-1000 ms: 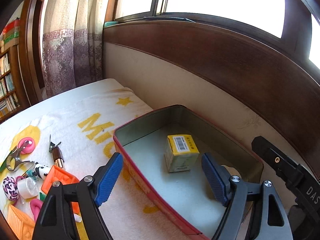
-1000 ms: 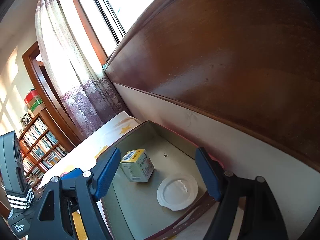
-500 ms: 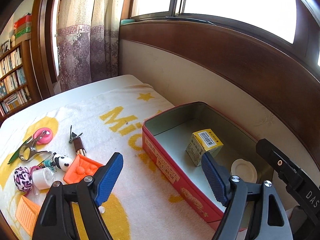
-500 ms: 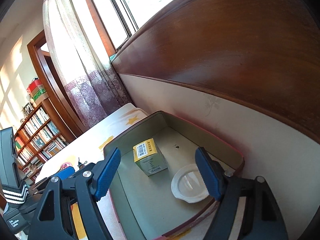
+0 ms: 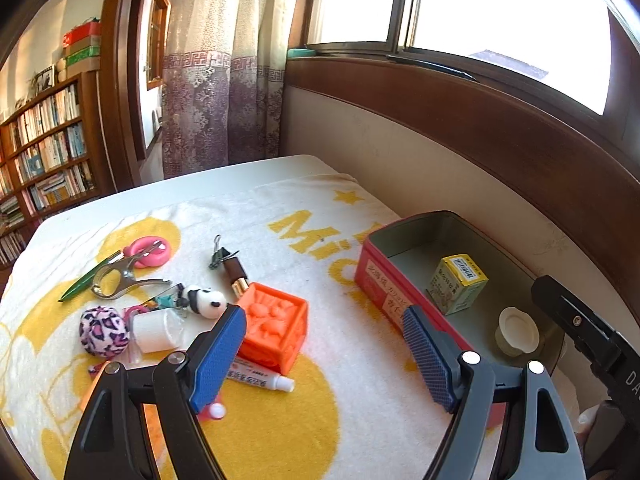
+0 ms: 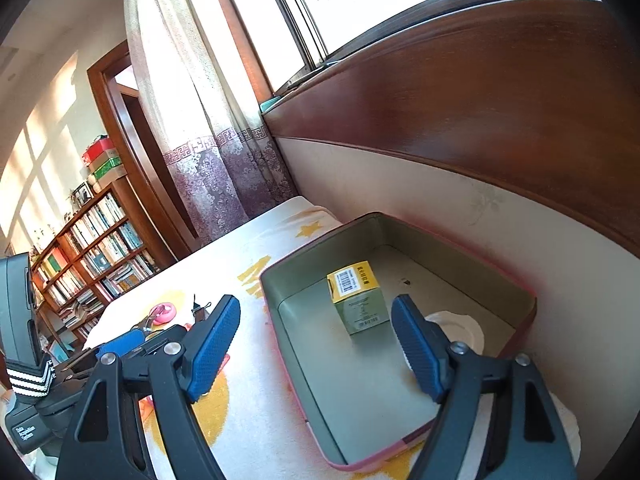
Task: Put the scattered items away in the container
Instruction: 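Move both grippers away from the tin back over the scattered toys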
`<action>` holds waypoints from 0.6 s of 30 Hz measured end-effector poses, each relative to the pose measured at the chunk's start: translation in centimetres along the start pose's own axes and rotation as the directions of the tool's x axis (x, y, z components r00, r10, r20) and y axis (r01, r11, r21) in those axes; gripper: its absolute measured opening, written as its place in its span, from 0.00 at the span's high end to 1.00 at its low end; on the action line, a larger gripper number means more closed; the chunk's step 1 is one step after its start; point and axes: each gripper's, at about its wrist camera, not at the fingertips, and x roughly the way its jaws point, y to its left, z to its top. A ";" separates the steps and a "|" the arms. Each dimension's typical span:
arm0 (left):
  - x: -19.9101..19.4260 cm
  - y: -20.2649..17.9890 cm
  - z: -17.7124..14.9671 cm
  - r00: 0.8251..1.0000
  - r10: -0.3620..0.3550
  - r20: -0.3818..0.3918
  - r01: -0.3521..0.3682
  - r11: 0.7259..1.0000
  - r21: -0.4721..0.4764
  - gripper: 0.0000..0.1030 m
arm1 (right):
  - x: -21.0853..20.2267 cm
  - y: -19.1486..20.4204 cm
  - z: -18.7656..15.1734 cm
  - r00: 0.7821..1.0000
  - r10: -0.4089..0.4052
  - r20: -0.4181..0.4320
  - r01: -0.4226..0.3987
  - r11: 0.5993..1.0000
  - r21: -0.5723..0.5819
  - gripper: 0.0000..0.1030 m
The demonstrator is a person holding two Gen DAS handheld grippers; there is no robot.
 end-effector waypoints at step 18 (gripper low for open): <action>-4.3 14.4 -4.8 0.985 0.172 0.012 -0.165 0.963 -0.214 0.20 | 2.2 9.1 -5.5 0.982 0.123 -0.142 -0.145 0.977 -0.159 0.21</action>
